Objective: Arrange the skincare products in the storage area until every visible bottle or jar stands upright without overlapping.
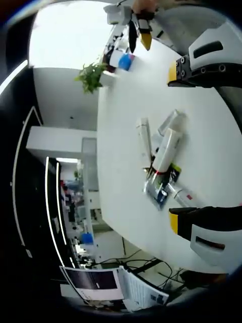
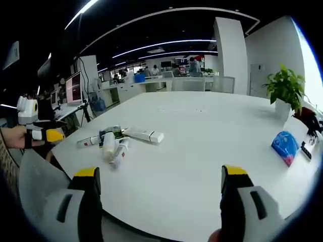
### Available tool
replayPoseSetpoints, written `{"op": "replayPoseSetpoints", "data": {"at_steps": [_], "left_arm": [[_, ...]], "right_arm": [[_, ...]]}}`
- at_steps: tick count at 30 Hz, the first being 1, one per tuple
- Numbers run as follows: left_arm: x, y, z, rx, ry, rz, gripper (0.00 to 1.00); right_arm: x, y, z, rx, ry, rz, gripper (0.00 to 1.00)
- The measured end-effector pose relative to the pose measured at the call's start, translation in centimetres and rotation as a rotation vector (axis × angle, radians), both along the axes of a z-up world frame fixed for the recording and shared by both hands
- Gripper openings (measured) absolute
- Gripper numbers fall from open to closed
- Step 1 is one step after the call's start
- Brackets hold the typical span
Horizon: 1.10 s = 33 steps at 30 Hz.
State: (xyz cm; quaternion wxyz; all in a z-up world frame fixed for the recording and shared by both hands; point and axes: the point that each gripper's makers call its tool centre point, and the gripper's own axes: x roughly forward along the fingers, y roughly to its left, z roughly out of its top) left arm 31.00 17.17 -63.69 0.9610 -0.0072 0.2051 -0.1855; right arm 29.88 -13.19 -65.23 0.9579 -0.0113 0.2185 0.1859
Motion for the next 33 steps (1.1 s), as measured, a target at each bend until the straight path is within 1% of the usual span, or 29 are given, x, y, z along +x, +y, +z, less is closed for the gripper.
{"op": "replayPoseSetpoints", "data": {"at_steps": [33], "left_arm": [[-0.15, -0.12, -0.21, -0.002, 0.009, -0.01, 0.97]], "right_arm": [[-0.05, -0.05, -0.45, -0.012, 0.021, -0.002, 1.0]]}}
